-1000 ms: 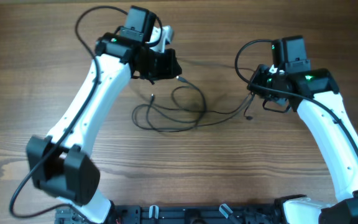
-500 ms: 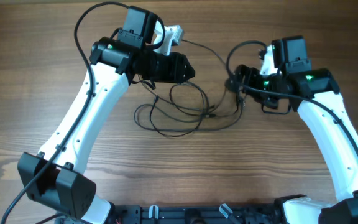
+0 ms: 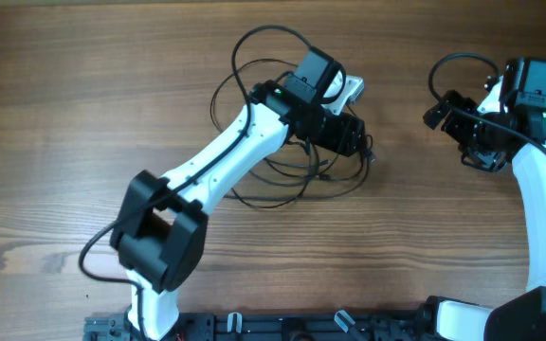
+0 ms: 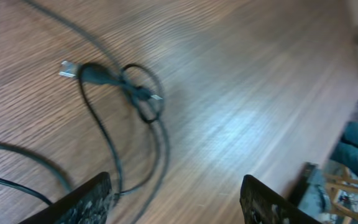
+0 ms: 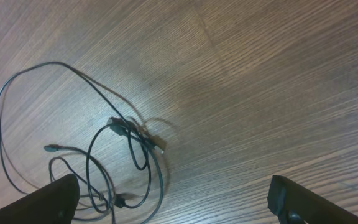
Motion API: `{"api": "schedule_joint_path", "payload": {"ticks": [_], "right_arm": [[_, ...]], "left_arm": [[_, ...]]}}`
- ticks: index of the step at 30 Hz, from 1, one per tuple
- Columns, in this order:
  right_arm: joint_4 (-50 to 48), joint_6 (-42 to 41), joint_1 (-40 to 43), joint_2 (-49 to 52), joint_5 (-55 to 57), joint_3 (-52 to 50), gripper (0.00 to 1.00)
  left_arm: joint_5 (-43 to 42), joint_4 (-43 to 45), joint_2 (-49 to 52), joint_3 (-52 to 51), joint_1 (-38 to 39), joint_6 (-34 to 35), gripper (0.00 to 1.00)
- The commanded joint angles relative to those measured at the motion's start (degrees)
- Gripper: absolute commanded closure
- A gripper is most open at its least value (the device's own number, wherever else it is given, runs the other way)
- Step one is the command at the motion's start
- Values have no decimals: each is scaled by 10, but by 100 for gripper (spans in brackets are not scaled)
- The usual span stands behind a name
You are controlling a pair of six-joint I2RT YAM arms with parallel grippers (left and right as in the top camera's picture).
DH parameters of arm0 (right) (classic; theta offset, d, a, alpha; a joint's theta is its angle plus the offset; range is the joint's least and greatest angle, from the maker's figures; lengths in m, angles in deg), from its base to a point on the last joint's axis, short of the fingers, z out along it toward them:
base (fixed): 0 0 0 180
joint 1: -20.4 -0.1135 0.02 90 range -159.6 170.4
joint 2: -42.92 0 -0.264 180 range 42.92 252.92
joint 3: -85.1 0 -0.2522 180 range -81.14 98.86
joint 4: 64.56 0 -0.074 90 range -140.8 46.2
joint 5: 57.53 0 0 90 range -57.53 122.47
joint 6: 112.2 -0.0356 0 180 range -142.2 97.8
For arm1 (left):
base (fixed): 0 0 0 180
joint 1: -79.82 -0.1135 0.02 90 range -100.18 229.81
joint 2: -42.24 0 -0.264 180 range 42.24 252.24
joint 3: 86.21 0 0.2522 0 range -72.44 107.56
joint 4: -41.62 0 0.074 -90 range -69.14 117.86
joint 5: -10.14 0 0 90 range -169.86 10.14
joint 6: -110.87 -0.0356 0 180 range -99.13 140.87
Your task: Untangle cables
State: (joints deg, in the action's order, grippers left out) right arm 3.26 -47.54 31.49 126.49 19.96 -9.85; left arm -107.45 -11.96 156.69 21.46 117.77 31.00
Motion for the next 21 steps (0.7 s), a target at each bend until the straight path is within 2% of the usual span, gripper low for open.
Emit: {"api": "schedule_joint_path", "payload": {"ticks": [1, 5, 12, 13, 14, 15, 17, 21], "right_arm": [[2, 26, 0, 3, -14, 1, 0], [3, 29, 0, 3, -23, 0, 0], [5, 40, -2, 3, -22, 0, 0], [5, 42, -3, 3, -22, 0, 0], [5, 43, -3, 3, -22, 0, 0], [6, 43, -3, 3, -22, 0, 1], [6, 46, -3, 3, -23, 0, 3], [2, 111, -3, 3, -82, 0, 19]], "left_arm": [[41, 1, 29, -2, 2, -8, 32], [43, -2, 64, -2, 13, -24, 34], [59, 20, 110, -2, 14, -24, 54], [69, 23, 110, -2, 14, -24, 65], [80, 23, 110, -2, 14, -24, 83], [96, 21, 110, -2, 14, -24, 96], [110, 14, 99, 0, 10, -22, 96], [110, -63, 12, 49, -15, -14, 96]]}}
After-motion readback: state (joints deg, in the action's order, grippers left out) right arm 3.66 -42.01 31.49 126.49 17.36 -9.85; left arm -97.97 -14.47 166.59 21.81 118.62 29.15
